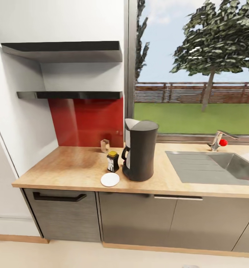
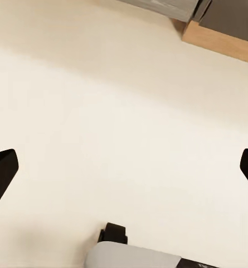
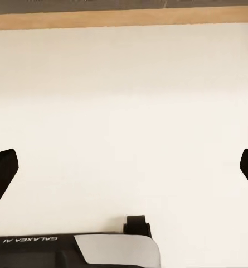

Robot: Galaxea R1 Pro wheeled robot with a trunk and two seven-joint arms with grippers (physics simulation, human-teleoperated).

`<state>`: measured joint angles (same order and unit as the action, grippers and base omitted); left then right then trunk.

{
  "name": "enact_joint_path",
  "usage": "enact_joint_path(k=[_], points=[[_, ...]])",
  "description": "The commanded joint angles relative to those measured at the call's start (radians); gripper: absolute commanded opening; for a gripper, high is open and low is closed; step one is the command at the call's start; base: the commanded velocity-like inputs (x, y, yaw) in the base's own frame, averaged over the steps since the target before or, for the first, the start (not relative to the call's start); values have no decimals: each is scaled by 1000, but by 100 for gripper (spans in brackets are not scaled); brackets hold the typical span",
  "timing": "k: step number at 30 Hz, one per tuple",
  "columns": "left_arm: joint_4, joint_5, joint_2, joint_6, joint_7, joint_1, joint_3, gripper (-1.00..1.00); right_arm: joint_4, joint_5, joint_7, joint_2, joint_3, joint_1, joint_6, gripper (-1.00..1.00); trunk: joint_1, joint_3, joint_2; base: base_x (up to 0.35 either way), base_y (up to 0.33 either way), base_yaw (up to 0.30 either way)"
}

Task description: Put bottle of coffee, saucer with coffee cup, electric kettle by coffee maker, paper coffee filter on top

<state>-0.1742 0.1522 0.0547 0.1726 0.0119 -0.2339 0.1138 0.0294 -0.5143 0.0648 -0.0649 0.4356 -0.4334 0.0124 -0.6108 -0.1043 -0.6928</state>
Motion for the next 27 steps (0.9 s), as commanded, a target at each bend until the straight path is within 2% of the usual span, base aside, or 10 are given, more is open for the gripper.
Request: enact_joint_path(k=[1, 21, 27], points=[[1, 9, -1, 4, 0, -1, 0, 100, 0, -10, 4, -4, 8, -1, 1, 100, 0, -2, -1, 0, -272, 1], [1, 9, -1, 5, 0, -1, -1, 100, 1, -10, 4, -3, 8, -1, 0, 100, 0, -2, -1, 0, -272, 3], [1, 9, -1, 5, 0, -1, -1, 100, 1, -10, 4, -3, 8, -1, 0, 100, 0, -2, -1, 0, -272, 214]])
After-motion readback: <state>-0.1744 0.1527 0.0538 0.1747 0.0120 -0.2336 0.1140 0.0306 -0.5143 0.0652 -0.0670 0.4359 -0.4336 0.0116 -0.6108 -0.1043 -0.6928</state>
